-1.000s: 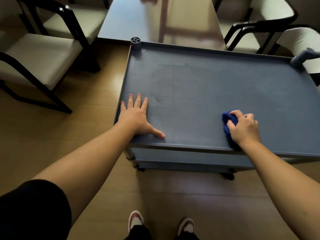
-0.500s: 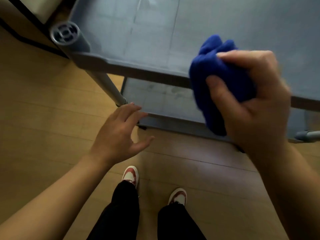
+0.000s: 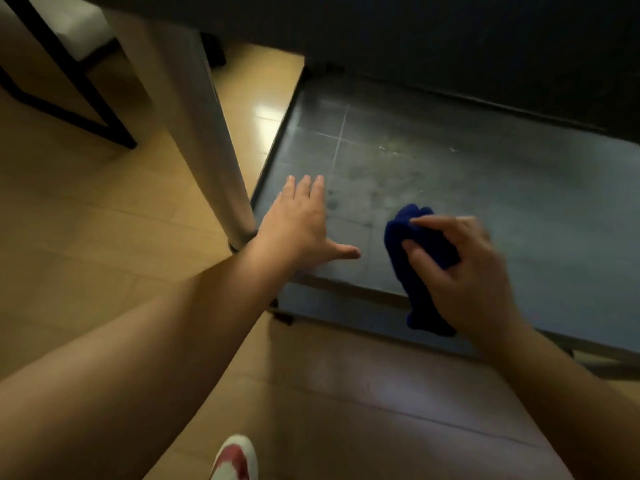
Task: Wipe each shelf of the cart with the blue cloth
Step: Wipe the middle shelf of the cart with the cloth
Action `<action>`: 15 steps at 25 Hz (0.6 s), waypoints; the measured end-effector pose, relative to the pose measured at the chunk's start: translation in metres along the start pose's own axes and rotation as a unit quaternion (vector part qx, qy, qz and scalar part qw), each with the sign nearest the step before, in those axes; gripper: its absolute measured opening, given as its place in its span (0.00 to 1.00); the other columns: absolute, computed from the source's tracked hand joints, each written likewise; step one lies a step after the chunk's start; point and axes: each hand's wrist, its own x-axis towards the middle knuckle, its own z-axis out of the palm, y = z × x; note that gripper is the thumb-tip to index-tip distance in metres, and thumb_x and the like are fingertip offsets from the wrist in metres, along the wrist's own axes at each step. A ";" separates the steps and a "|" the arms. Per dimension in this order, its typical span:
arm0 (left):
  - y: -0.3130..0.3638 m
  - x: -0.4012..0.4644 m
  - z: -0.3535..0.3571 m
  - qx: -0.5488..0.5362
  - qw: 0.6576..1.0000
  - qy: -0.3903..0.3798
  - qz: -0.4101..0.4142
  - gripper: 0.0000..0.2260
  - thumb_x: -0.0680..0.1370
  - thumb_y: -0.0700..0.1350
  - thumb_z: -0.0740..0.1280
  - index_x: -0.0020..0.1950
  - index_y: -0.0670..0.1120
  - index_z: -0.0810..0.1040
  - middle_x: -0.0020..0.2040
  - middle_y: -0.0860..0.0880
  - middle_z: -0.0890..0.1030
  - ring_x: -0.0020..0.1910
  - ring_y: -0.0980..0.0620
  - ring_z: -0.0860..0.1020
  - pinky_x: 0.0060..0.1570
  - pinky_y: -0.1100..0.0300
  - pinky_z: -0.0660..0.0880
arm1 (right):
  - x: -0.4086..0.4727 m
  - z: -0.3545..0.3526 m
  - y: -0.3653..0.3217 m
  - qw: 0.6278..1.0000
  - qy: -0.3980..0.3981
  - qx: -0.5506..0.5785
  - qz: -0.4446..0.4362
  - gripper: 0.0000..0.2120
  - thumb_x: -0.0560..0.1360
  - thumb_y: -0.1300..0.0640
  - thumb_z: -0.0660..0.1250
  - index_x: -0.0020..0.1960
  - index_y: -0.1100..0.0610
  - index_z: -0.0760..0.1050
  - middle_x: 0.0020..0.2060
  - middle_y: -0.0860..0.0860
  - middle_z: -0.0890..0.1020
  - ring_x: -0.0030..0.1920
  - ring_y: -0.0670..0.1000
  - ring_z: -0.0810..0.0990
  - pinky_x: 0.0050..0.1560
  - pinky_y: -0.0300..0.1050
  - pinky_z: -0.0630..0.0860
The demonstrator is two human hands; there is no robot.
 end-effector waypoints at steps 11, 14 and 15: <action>-0.017 0.068 0.008 0.030 0.988 -0.120 -0.094 0.87 0.40 0.81 0.75 0.80 0.44 0.27 0.82 0.40 0.29 0.79 0.35 0.28 0.76 0.35 0.32 | 0.150 0.112 0.000 0.997 -0.043 -0.052 0.027 0.14 0.75 0.47 0.67 0.60 0.45 0.77 0.51 0.55 0.72 0.55 0.62 0.76 0.62 0.53 0.74; -0.024 0.049 0.016 0.053 0.985 -0.142 -0.087 0.89 0.34 0.81 0.71 0.81 0.46 0.28 0.81 0.41 0.27 0.78 0.35 0.27 0.76 0.36 0.31 | 0.129 0.142 -0.006 0.992 -0.108 -0.069 -0.001 0.15 0.76 0.47 0.66 0.63 0.44 0.74 0.55 0.56 0.71 0.57 0.61 0.71 0.63 0.54 0.71; -0.026 0.044 0.017 0.057 0.984 -0.148 -0.084 0.88 0.35 0.81 0.71 0.81 0.47 0.28 0.81 0.41 0.26 0.78 0.35 0.26 0.75 0.35 0.30 | 0.123 0.145 -0.004 0.990 -0.111 -0.086 -0.018 0.15 0.77 0.48 0.65 0.63 0.45 0.73 0.57 0.56 0.71 0.57 0.60 0.70 0.61 0.55 0.72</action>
